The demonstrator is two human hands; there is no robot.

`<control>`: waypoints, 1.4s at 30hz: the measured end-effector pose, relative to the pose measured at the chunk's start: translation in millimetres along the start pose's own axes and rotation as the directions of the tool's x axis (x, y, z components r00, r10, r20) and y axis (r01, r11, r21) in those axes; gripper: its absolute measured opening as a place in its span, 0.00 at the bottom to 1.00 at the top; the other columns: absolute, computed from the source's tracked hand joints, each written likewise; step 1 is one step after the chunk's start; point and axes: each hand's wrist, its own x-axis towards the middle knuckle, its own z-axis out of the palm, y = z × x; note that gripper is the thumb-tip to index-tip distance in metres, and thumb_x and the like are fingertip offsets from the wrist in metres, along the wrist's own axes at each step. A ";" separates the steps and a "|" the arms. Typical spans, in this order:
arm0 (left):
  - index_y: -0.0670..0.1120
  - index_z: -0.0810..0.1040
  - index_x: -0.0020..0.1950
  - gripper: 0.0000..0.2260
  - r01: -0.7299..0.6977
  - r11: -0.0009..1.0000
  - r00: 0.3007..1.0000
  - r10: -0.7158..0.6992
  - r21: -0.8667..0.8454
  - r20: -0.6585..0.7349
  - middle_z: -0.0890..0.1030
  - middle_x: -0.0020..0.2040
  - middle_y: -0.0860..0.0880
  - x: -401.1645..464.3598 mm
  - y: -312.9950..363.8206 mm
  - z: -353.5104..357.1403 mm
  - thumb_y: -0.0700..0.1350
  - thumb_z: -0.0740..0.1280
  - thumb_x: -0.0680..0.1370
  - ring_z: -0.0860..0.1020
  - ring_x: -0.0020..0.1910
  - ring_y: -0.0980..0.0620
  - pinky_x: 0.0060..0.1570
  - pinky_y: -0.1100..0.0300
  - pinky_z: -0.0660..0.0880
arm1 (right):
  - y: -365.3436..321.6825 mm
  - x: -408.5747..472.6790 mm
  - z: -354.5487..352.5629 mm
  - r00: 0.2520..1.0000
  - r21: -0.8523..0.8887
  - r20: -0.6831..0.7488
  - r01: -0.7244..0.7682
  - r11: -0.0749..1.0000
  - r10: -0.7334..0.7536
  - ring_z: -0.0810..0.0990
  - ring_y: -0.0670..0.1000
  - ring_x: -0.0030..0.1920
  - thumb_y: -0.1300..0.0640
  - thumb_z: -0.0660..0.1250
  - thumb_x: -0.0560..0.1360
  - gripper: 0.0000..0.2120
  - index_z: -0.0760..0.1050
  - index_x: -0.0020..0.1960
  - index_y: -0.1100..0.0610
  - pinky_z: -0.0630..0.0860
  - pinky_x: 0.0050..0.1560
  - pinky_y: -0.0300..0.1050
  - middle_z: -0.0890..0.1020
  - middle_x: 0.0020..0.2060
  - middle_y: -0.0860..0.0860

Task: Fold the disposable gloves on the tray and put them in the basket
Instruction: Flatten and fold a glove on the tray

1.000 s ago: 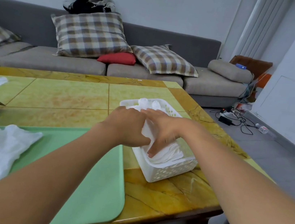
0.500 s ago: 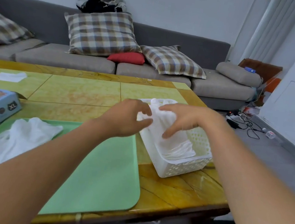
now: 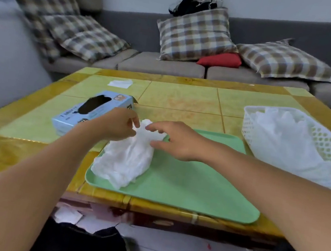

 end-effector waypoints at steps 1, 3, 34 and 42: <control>0.48 0.79 0.57 0.09 0.015 1.000 0.999 -0.015 -0.010 0.043 0.80 0.51 0.49 -4.9 -8.9 -0.5 0.42 0.71 0.78 0.78 0.45 0.50 0.39 0.61 0.74 | -6.3 7.6 8.0 1.000 -0.010 0.014 0.013 1.000 -0.013 0.72 0.52 0.72 0.48 0.67 0.81 0.25 0.69 0.76 0.52 0.68 0.67 0.42 0.72 0.75 0.50; 0.50 0.78 0.58 0.10 0.047 0.998 0.990 -0.042 -0.040 0.137 0.80 0.52 0.51 -15.2 -25.5 1.6 0.42 0.72 0.78 0.80 0.43 0.51 0.40 0.59 0.78 | -19.1 19.3 30.7 0.996 -0.043 0.089 0.005 0.999 -0.001 0.73 0.54 0.71 0.44 0.66 0.81 0.27 0.68 0.77 0.53 0.71 0.68 0.49 0.73 0.73 0.52; 0.54 0.72 0.72 0.39 0.002 0.624 0.981 0.150 -0.781 0.122 0.77 0.65 0.56 -24.0 51.4 -34.0 0.69 0.73 0.65 0.76 0.64 0.56 0.64 0.53 0.74 | 35.3 -33.4 -42.3 0.930 0.953 0.303 -0.293 -0.075 0.206 0.82 0.56 0.51 0.60 0.60 0.77 0.16 0.79 0.61 0.63 0.78 0.57 0.50 0.83 0.53 0.58; 0.41 0.79 0.67 0.36 0.365 0.339 0.867 0.217 -0.867 0.449 0.82 0.63 0.41 11.4 119.0 1.6 0.66 0.75 0.68 0.80 0.62 0.40 0.67 0.44 0.74 | 50.1 -74.8 -64.4 0.931 0.956 0.289 -0.269 -0.114 0.222 0.75 0.62 0.67 0.27 0.56 0.74 0.42 0.75 0.70 0.61 0.70 0.65 0.59 0.74 0.70 0.60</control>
